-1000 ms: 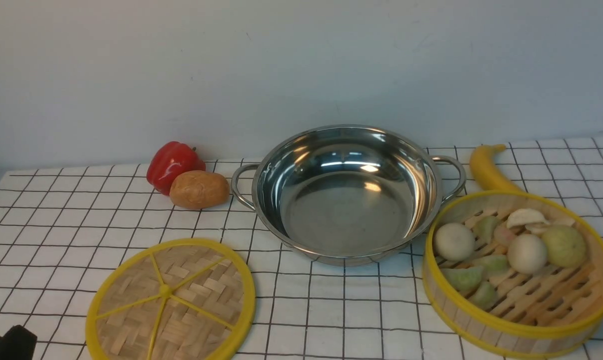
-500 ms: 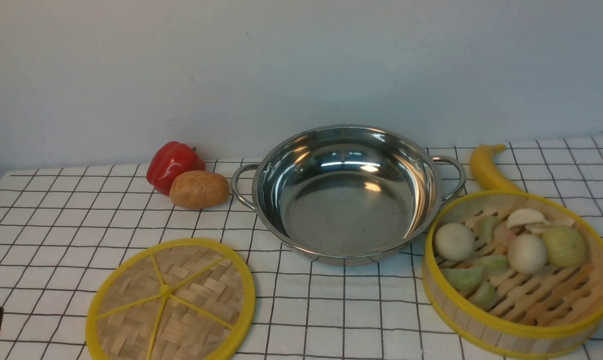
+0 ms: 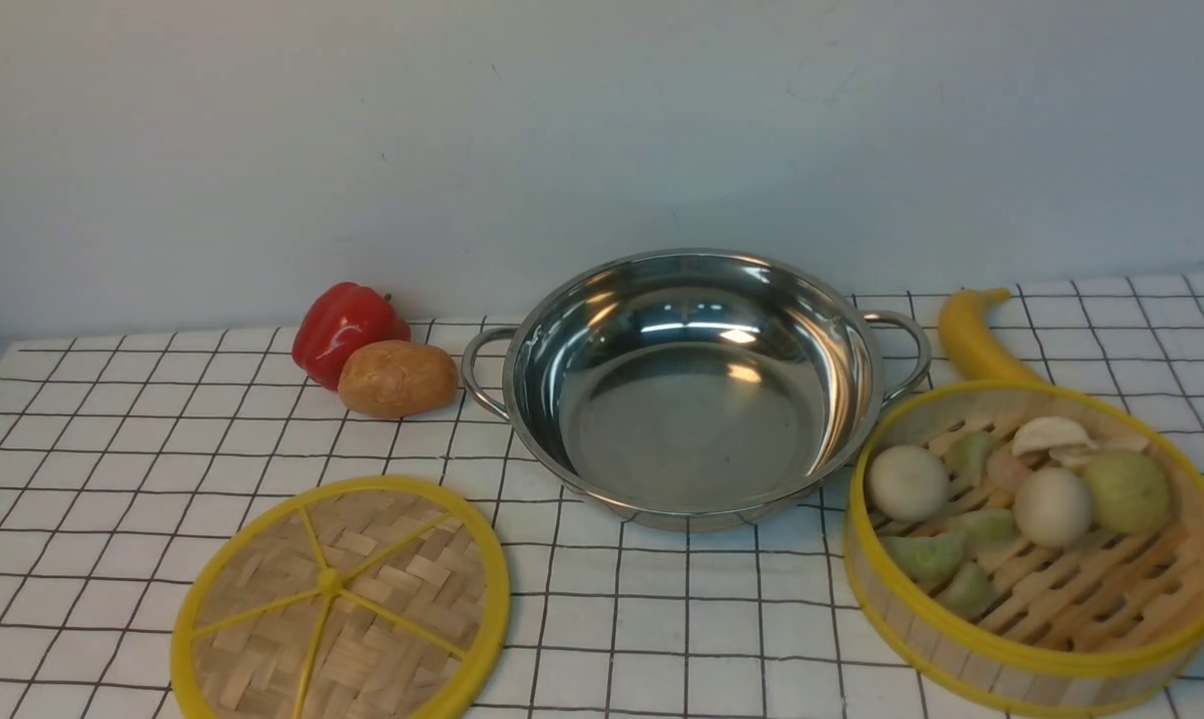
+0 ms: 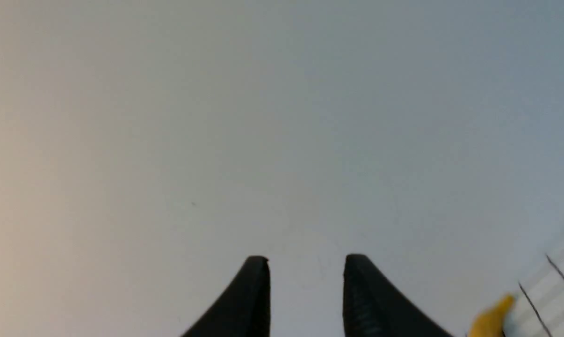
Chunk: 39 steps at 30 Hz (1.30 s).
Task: Place the steamer in the pot on the white tablecloth, and put the lid on the steamer.
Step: 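Reach for and grasp the rim of the bamboo steamer holding the buns with the right gripper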
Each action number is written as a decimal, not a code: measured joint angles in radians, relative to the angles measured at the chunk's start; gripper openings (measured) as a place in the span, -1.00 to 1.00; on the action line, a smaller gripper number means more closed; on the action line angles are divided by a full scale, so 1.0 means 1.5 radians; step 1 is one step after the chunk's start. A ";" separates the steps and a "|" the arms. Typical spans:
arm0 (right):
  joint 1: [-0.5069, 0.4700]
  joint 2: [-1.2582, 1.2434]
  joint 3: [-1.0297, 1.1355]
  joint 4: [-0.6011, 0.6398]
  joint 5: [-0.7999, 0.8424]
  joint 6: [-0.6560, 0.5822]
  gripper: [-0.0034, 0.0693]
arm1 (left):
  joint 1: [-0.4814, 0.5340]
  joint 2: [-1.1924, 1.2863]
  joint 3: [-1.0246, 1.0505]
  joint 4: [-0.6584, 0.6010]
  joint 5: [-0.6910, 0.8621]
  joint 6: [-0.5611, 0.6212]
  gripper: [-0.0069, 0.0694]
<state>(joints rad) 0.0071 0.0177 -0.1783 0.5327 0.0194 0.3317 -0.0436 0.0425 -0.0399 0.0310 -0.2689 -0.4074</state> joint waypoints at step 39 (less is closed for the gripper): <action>-0.089 0.978 -0.429 -0.304 0.491 -0.053 -0.24 | 0.000 0.748 -0.393 -0.079 0.585 0.322 -0.18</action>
<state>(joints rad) -0.1260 1.4841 -0.8221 0.0773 0.7556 0.2527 -0.0436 1.1648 -0.6289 -0.0881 0.6092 0.0751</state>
